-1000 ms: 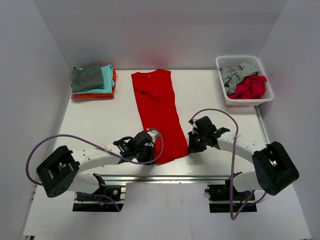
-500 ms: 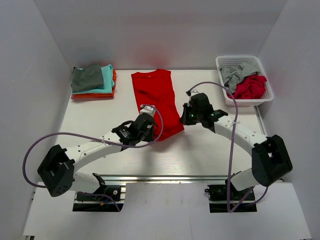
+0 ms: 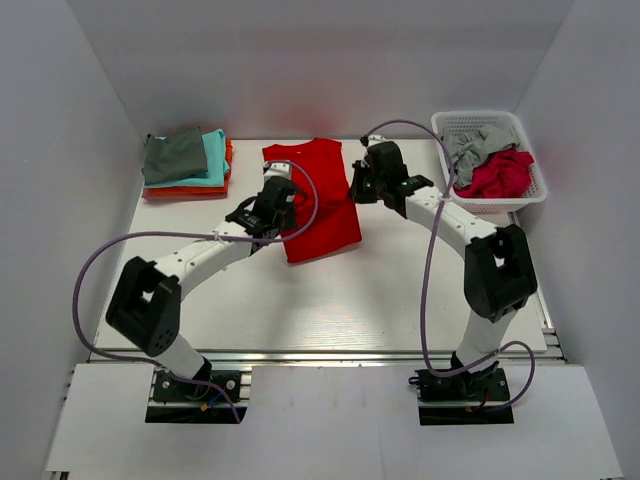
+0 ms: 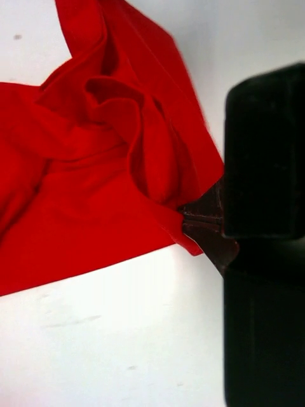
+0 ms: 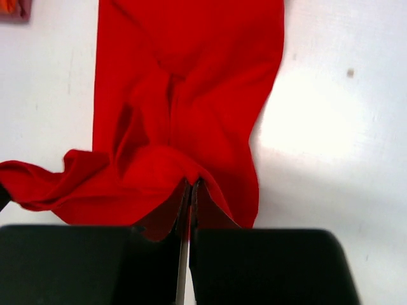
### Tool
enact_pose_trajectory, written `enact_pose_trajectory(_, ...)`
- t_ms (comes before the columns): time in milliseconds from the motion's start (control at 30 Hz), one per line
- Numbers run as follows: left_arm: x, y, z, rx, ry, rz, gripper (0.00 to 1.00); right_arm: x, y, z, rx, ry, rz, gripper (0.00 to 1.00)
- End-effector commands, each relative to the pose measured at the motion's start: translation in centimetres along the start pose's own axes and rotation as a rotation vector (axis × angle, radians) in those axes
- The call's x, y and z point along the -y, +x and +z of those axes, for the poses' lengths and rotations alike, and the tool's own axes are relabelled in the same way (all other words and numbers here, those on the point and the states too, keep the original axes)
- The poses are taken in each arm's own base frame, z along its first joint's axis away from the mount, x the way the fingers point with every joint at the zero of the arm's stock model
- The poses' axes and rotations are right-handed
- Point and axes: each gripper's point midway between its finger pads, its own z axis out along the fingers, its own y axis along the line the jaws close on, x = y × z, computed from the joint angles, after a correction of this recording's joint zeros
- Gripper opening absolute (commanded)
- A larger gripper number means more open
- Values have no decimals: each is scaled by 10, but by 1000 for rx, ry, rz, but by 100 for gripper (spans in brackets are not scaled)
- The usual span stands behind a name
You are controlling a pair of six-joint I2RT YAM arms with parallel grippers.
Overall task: Fold and stack the t-shirts
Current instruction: Fold the folded rectangular tshirt in 1/3 of the way
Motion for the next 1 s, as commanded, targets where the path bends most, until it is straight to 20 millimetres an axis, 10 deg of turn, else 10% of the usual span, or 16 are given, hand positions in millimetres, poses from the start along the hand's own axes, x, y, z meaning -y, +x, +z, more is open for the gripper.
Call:
enact_pose_trajectory(0,3,-39,11,72,14,10,0,4,-36,12,76,6,-38,0)
enact_pose_trajectory(333,-13,-64,60,64,19,-13,0,1,-64,61,82,-62,4,0)
enact_pose_trajectory(800,-28,-55,120,4,35,-44,0,26,-43,112,36,-28,115,0)
enact_pose_trajectory(833,-33,-54,125,-1,24,-58,8,28,-44,114,41,-27,120,5)
enact_pose_trajectory(867,-32,-54,127,-6,22,-57,50,25,-50,114,50,-41,114,24)
enact_pose_trajectory(967,-39,-81,134,31,0,-76,100,28,-63,120,69,-48,94,48)
